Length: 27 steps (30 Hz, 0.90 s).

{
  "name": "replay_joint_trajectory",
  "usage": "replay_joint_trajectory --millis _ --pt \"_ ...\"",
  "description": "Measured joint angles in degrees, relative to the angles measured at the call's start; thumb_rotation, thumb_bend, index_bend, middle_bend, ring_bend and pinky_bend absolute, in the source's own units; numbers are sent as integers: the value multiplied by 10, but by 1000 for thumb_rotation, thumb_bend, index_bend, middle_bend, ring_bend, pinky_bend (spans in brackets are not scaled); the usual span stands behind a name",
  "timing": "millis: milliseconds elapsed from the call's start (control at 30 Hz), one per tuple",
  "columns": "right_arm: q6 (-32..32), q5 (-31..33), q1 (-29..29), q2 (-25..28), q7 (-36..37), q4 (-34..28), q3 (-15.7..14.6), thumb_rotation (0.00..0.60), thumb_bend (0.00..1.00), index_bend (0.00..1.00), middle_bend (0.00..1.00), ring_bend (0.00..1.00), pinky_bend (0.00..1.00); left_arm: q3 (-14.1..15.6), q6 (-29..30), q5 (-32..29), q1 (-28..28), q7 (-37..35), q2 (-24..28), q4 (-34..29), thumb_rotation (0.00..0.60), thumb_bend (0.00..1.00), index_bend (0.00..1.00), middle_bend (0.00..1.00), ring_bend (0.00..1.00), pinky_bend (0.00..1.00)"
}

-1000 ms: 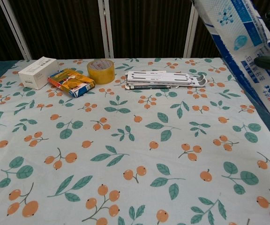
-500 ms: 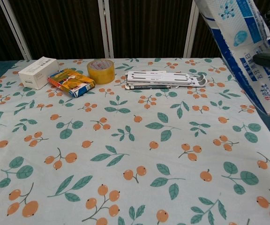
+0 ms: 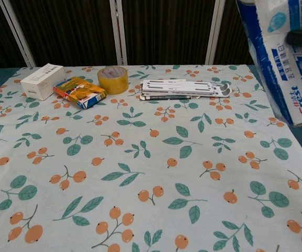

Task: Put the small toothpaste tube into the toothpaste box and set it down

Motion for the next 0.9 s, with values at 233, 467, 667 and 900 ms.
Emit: replay_joint_trajectory --millis 233,467,667,900 --pt "-10 -6 -5 11 55 -3 8 600 343 446 504 467 499 -16 51 12 4 4 -26 14 600 47 106 95 101 231" --pt "-16 2 -9 17 119 -10 17 600 343 452 507 467 499 -20 67 22 7 6 -33 10 600 47 96 93 101 231" --pt "-13 22 -14 19 162 -11 32 600 342 452 508 467 499 -23 83 31 9 5 -35 -7 600 46 95 94 101 231" --pt "-7 50 -19 23 200 -6 55 600 343 452 508 467 500 -26 106 33 28 -4 -17 -33 600 46 95 96 101 231"
